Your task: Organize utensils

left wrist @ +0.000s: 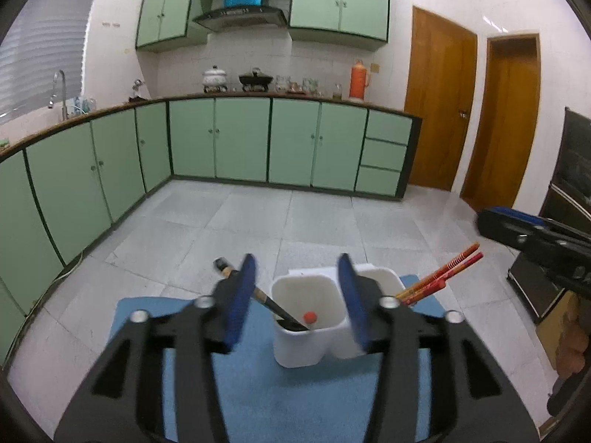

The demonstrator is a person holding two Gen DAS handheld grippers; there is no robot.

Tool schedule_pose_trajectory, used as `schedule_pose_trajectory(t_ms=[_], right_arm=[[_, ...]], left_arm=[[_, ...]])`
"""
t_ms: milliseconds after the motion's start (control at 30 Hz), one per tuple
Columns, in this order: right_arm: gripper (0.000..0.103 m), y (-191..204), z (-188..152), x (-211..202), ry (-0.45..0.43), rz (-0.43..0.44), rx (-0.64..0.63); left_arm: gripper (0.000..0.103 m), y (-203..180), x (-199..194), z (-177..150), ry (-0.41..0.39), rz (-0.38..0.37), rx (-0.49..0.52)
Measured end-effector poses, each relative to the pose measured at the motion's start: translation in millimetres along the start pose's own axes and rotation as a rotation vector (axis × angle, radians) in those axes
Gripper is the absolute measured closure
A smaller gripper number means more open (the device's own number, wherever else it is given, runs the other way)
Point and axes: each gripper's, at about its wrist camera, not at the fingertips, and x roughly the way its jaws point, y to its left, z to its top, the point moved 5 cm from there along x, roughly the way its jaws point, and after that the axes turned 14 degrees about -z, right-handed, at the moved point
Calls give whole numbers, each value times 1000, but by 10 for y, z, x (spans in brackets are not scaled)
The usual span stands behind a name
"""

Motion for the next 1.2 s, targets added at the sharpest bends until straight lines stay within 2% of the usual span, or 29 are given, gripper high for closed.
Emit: schedule_pose_trajectory(t_ms=[100, 233, 300, 567, 733, 933, 1200], right_arm=[[33, -131, 72, -190, -53, -36, 25], [22, -317, 64, -472, -98, -68, 69], [21, -404, 10, -606, -113, -83, 91], [18, -610, -301, -1009, -115, -101, 139], [14, -537, -495, -1233, -115, -113, 109], [9, -371, -678, -1463, -107, -87, 80], [8, -181, -776, -1748, -110, -55, 45]], left_arm=[[34, -25, -167, 60, -40, 25, 10], [23, -72, -436, 102, -91, 43, 6], [18, -95, -548, 105, -110, 56, 8], [12, -256, -942, -73, -119, 81, 34], [9, -392, -1169, -215, -109, 68, 34], [8, -569, -1408, -358, -106, 59, 45], [7, -765, -1709, -480, -112, 52, 54]])
